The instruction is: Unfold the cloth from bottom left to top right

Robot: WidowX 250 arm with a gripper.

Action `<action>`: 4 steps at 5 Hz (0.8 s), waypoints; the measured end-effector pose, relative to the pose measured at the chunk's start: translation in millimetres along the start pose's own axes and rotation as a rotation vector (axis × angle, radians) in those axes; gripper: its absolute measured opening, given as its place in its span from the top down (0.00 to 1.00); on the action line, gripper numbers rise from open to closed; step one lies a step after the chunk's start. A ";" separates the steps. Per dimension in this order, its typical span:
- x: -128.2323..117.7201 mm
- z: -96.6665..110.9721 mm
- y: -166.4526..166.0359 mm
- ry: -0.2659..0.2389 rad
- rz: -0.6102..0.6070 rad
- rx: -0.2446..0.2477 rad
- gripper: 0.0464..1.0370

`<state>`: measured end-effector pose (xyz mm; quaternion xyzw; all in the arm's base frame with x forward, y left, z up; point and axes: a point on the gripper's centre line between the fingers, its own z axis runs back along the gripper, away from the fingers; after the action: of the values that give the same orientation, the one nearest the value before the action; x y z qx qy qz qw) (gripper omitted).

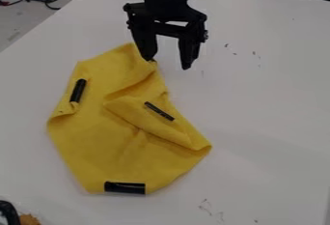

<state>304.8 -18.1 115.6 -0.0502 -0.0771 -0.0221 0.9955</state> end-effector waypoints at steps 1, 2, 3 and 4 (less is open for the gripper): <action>-4.7 -9.9 1.6 0.037 0.024 0.001 0.04; -17.8 -18.0 11.0 0.063 0.236 0.034 0.04; -31.4 -16.1 25.1 0.059 0.478 0.080 0.04; -42.1 -20.1 44.3 0.064 0.731 0.124 0.04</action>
<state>268.6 25.4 85.0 -0.0134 -0.0244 0.3378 0.9408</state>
